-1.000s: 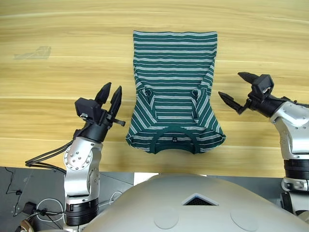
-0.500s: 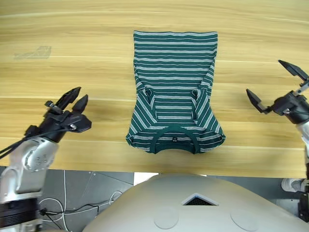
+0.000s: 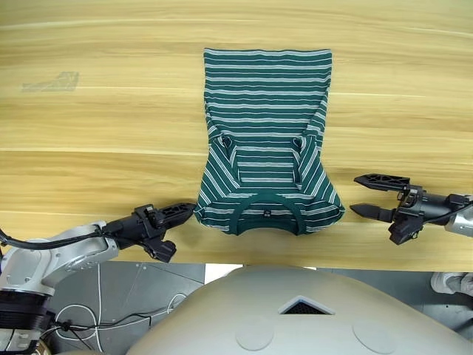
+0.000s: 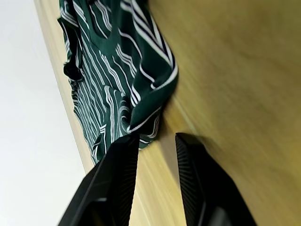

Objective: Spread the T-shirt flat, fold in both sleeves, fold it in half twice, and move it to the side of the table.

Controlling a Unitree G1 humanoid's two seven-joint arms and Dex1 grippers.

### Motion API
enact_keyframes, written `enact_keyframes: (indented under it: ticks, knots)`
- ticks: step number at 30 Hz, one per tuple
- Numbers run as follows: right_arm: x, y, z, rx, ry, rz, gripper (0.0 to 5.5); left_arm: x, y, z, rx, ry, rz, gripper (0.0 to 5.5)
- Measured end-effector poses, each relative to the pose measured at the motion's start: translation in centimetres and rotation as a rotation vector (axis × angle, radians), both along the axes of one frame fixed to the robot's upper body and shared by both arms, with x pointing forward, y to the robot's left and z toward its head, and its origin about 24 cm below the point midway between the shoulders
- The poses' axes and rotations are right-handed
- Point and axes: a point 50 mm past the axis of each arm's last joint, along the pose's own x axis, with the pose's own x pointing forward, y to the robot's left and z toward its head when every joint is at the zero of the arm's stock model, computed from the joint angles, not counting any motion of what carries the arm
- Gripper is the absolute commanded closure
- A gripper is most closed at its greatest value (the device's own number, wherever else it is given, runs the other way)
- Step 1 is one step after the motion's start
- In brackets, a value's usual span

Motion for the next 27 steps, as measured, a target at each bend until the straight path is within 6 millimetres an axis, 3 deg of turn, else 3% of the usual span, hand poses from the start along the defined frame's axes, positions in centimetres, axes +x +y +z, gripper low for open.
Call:
enact_keyframes:
  ticks: [5,25,27]
  knots:
    - [0.6,0.8,-0.6,0.077,0.066,-0.026,0.12,0.6,-0.4,-0.2,-0.016,-0.007,-0.017,4.04]
    - [1.9,2.5,-1.3,0.106,0.155,-0.062,0.12,1.1,-2.1,-0.9,-0.107,0.012,-0.036,4.04]
    - [1.9,2.5,-1.2,0.1,0.161,-0.065,0.1,1.1,-2.1,-0.9,-0.108,0.013,-0.036,4.3]
